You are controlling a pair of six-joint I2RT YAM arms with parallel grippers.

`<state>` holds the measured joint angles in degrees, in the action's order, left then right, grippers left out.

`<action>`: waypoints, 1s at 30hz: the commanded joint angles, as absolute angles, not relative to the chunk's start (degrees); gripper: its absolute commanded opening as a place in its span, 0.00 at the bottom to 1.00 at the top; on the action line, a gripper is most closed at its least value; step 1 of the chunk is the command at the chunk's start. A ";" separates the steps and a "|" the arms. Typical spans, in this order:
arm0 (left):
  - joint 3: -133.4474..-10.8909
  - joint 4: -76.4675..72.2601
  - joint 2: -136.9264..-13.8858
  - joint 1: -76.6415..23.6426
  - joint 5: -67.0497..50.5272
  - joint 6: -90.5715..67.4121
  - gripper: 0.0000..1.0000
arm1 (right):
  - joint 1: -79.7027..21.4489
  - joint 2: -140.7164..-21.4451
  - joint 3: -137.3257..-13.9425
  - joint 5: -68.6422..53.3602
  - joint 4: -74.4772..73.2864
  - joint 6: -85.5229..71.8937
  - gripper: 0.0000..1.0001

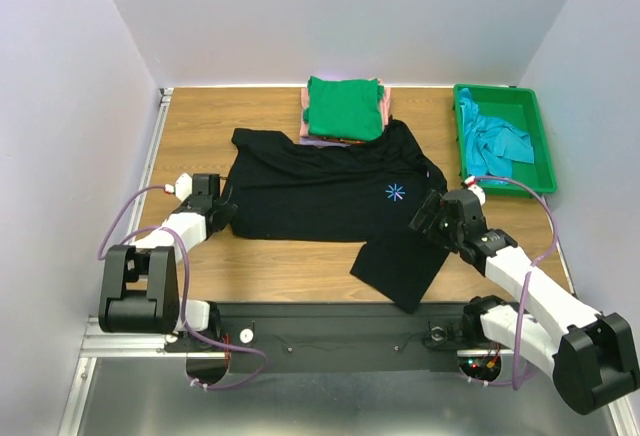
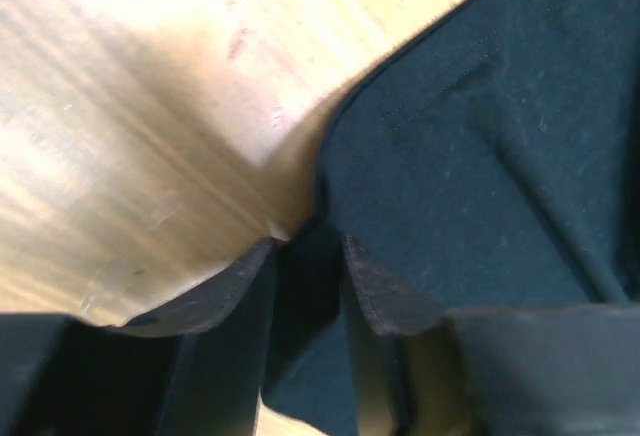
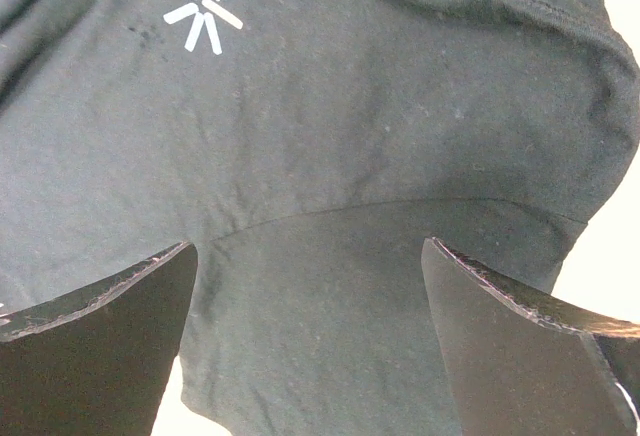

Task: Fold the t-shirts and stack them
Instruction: Flatten the tshirt out

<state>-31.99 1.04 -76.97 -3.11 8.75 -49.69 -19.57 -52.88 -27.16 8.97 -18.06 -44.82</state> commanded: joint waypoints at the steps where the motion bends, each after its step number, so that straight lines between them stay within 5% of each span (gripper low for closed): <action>1: -30.76 5.19 -80.50 -4.39 7.38 -47.82 0.11 | -19.69 -53.61 -27.16 8.27 -19.86 -43.24 1.00; 2: -30.85 5.62 -80.59 -4.39 7.21 -47.55 0.00 | -19.69 -53.70 -27.25 8.17 -20.82 -42.81 1.00; 10: -30.50 10.36 -72.80 -4.39 9.22 -47.20 0.00 | -23.89 -54.66 -32.95 4.81 -31.18 -42.00 0.95; 21: -31.38 13.62 -65.30 -4.22 12.83 -47.02 0.00 | -60.09 -69.94 -40.43 17.75 -54.12 -64.06 1.00; 30: -34.36 10.37 -72.24 -3.60 12.93 -48.34 0.00 | -62.58 -73.03 -39.73 20.65 -56.00 -67.33 1.00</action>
